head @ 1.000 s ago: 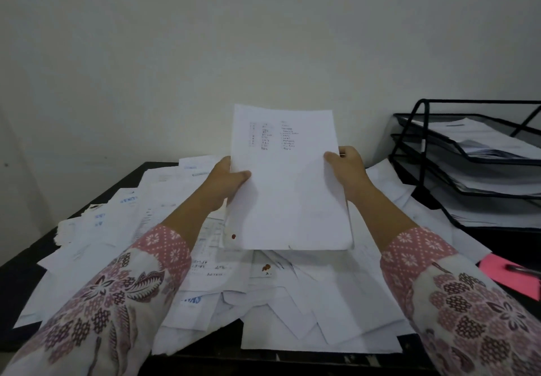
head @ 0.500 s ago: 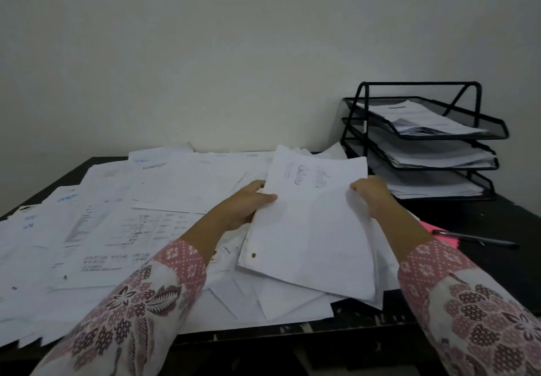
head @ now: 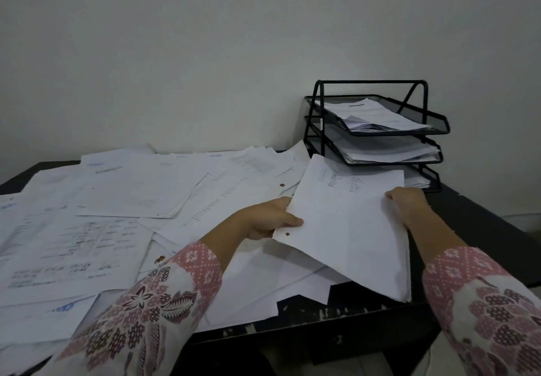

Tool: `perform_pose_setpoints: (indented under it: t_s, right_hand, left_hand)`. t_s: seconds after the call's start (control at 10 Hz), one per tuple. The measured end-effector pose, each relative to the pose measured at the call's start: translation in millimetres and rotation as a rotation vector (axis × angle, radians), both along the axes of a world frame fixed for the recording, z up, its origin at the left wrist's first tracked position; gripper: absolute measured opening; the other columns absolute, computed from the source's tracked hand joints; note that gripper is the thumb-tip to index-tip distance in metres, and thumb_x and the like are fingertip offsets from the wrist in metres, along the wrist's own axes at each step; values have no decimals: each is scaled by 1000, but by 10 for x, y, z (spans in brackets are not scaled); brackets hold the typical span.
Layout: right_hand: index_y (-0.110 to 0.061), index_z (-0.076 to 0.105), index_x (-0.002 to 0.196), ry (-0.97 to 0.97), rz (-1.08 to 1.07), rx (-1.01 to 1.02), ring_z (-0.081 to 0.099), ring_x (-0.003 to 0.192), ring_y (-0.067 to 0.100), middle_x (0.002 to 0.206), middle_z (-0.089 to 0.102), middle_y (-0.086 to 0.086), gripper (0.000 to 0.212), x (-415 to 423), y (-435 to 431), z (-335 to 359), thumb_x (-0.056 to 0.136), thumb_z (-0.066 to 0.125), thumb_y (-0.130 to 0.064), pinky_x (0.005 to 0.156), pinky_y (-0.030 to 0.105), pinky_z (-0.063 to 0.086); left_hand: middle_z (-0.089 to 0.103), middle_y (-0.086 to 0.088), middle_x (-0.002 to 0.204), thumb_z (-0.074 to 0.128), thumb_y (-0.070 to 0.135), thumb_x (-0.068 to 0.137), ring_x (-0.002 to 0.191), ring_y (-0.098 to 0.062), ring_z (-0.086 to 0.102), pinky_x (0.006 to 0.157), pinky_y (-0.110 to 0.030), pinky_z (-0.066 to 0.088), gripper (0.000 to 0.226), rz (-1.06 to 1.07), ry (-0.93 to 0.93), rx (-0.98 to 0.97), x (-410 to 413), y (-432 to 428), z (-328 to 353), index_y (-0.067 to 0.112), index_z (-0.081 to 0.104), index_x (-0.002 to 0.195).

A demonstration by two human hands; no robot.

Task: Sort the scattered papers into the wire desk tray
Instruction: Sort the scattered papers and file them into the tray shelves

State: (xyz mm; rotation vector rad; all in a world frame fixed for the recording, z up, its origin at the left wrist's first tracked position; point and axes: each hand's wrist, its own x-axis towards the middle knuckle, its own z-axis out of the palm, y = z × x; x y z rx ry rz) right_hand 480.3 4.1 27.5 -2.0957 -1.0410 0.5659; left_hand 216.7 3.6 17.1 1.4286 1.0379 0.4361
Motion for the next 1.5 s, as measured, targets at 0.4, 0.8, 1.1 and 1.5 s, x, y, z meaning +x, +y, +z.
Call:
perform_pose_setpoints:
  t_s: [0.4, 0.8, 1.1, 1.5]
  right_hand:
    - [13, 51, 122, 330, -74, 93, 40, 66, 23, 84, 47, 11, 36, 352, -120, -12, 91, 54, -5, 75, 29, 30]
    - [8, 51, 110, 652, -250, 212, 53, 61, 23, 108, 53, 24, 26, 620, -145, -148, 85, 57, 1, 34, 21, 44]
    - [-2, 50, 101, 1071, -307, 535, 57, 70, 18, 89, 56, 11, 16, 353, -75, -157, 86, 53, -1, 57, 25, 51]
    - [-4, 56, 109, 624, -423, 490, 42, 50, 14, 70, 49, 4, 28, 557, 379, -169, 86, 43, 1, 33, 14, 32]
  left_hand:
    - [53, -9, 92, 37, -5, 94, 65, -14, 62, 42, -16, 44, 39, 139, -1, 47, 729, 171, 195, 10, 33, 130]
    - [52, -13, 86, 34, -8, 92, 64, -20, 57, 32, -14, 40, 23, 364, -156, -24, 1309, 328, 248, 7, 35, 110]
    - [41, -15, 133, 45, 5, 90, 107, -28, 51, 75, -39, 54, 65, 461, -21, 150, 1492, 545, 67, 5, 11, 145]
    - [32, -21, 147, 28, 28, 100, 134, -33, 28, 109, -40, 20, 51, 282, 304, 600, 1424, 695, -296, 1, 26, 144]
